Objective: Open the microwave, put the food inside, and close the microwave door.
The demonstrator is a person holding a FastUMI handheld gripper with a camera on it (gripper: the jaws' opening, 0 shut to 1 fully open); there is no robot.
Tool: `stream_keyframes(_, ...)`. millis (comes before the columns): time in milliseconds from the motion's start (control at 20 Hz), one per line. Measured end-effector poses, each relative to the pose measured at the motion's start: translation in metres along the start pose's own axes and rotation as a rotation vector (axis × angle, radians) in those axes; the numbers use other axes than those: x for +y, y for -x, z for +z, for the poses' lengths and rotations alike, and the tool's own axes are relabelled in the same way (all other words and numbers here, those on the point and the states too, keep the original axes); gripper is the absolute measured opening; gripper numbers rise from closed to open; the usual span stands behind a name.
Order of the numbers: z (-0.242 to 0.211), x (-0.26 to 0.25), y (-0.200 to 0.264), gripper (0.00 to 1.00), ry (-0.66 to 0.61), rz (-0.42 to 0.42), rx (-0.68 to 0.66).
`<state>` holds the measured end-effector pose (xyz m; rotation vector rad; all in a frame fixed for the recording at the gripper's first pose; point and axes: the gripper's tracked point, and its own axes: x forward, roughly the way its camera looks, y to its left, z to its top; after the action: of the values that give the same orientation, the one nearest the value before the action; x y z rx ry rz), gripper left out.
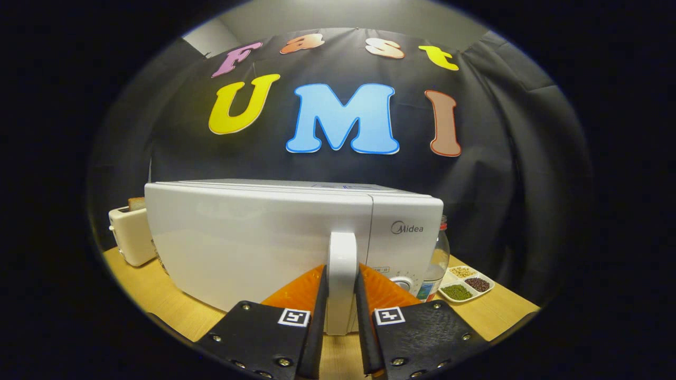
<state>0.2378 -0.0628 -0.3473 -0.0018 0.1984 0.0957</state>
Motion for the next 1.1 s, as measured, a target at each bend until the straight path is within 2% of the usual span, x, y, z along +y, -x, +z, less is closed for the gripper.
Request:
stream_keyframes(50,0.004,0.003,-0.006,0.16,-0.017,0.018,-0.001)
stream_keyframes(150,-0.001,-0.002,-0.002,0.17,-0.020,0.036,0.011)
stream_keyframes(200,0.001,0.000,-0.003,0.07,-0.025,0.027,0.010)
stream_keyframes(450,-0.001,0.001,0.004,0.08,-0.056,0.035,0.039)
stream_keyframes(550,-0.003,0.004,0.020,0.08,0.002,0.034,0.026)
stream_keyframes(700,-0.005,0.013,0.054,0.08,-0.003,0.058,0.032)
stream_keyframes(850,-0.009,0.033,0.097,0.07,-0.005,0.110,0.039)
stream_keyframes(1100,-0.019,0.087,0.171,0.10,-0.018,0.244,0.052)
